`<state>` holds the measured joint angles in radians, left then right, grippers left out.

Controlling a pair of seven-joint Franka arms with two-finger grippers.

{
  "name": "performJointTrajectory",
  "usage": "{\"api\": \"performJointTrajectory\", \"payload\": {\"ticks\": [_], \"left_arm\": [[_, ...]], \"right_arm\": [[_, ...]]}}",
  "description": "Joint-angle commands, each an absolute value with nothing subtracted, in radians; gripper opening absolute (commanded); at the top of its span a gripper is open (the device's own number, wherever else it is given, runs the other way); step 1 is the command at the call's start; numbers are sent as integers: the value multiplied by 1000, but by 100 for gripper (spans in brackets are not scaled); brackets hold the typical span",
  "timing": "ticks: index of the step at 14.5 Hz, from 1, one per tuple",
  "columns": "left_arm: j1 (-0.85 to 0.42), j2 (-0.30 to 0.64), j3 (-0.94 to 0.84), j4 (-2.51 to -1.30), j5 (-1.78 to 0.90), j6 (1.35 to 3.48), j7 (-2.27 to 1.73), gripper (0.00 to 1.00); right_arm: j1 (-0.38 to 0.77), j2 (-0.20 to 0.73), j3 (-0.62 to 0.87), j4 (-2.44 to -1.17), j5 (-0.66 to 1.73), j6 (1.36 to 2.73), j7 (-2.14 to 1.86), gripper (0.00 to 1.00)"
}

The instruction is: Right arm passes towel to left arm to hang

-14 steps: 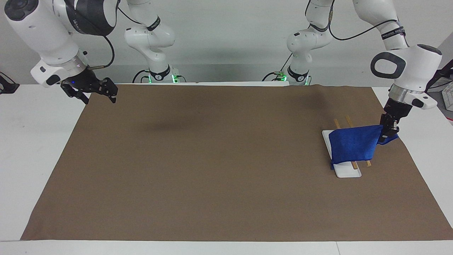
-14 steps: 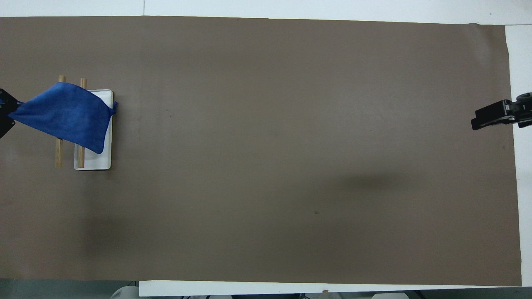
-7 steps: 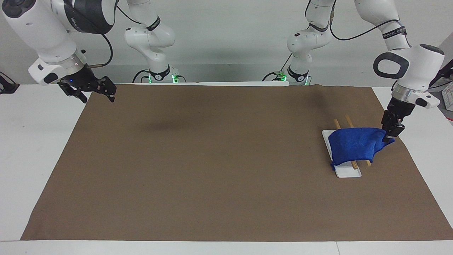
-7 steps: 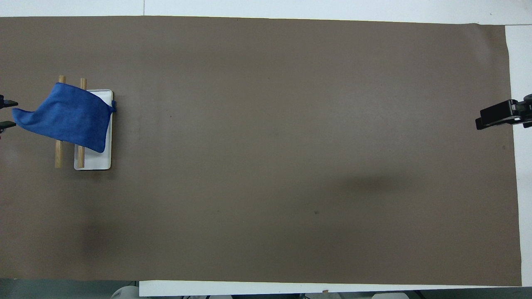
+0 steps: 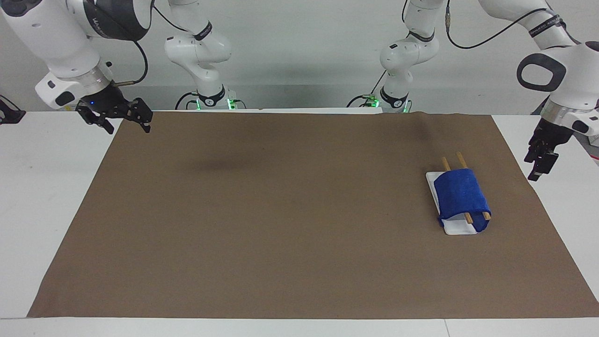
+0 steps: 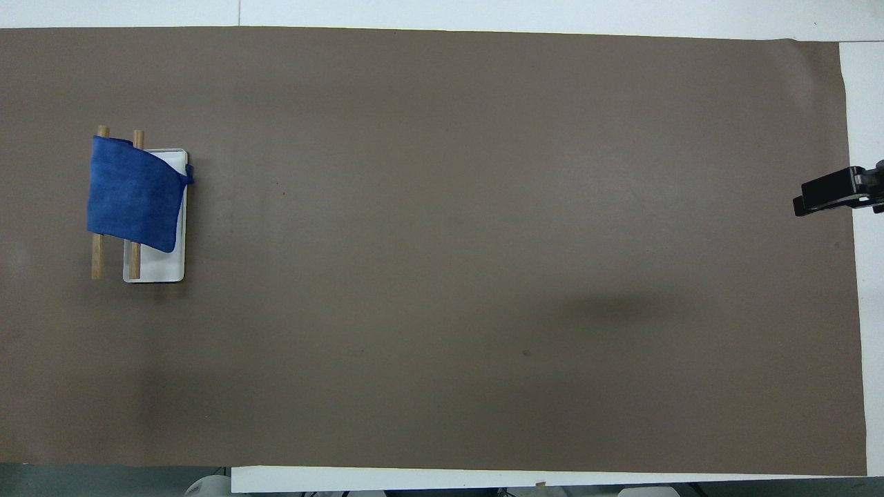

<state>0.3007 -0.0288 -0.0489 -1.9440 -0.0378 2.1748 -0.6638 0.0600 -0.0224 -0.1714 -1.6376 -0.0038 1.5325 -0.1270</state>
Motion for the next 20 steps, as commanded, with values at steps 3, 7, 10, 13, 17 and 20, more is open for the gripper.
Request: {"api": "performJointTrajectory", "payload": {"ticks": [3,7,10,13,17,20], "left_arm": [[209,-8,-55,-1775,17,1880,-523,100],[97,-14,-58,-1619,11,1512,-261,100],[22,-18,-54,-1565,9,1352,-149,100],[-41,-32,-20,-1568,3,1339,-71,100],[-91,-92,14,-1640,-34,1367,-3,100],[-92,-113,-6,-1686,-31,1376,-2,100]], "right_arm": [[-3,-38,-175,-1652,-5,1516,-141,99],[-3,-38,-173,-1652,-5,1514,-141,99],[3,-38,-169,-1652,-5,1516,-141,99],[2,-38,-169,-1652,-5,1514,-141,99],[3,-38,-169,-1652,-5,1514,-141,99],[2,-38,-169,-1652,-5,1514,-141,99]]}}
